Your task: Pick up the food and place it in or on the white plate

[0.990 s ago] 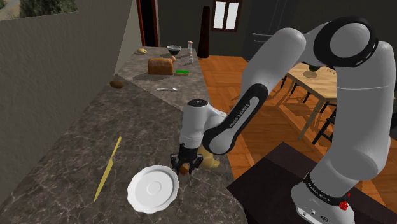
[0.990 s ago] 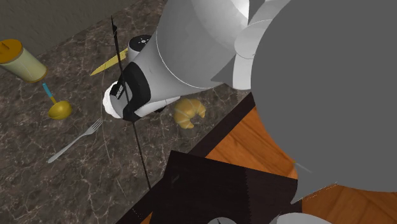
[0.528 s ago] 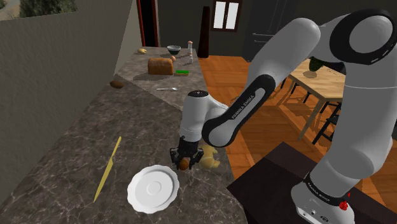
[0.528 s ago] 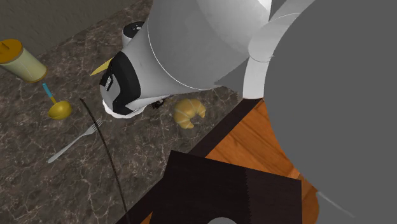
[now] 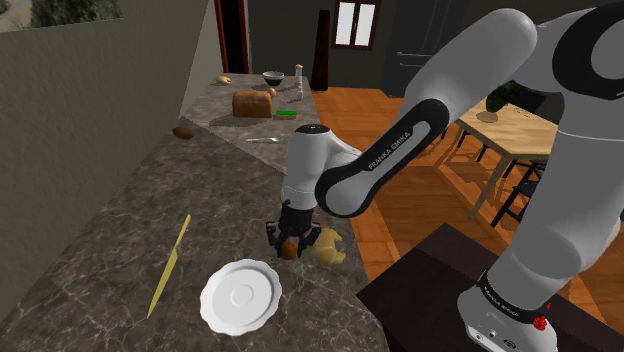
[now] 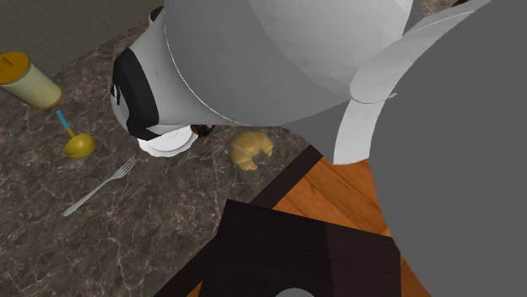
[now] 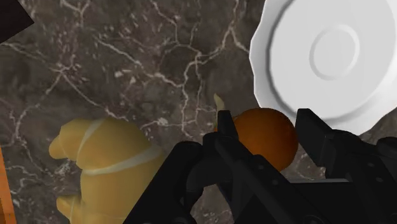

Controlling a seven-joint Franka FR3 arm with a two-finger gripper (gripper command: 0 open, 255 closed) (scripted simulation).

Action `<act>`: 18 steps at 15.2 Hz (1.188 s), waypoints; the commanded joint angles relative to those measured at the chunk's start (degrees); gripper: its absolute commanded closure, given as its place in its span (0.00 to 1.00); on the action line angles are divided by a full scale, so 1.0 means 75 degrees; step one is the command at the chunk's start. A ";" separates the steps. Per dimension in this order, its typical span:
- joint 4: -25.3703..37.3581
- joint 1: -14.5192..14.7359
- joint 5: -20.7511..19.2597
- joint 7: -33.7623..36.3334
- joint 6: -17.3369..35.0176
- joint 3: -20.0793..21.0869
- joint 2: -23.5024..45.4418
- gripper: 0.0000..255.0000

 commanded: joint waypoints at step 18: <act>0.3270 0.2945 -0.1927 0.2579 -0.0982 -0.1170 0.2420 1.00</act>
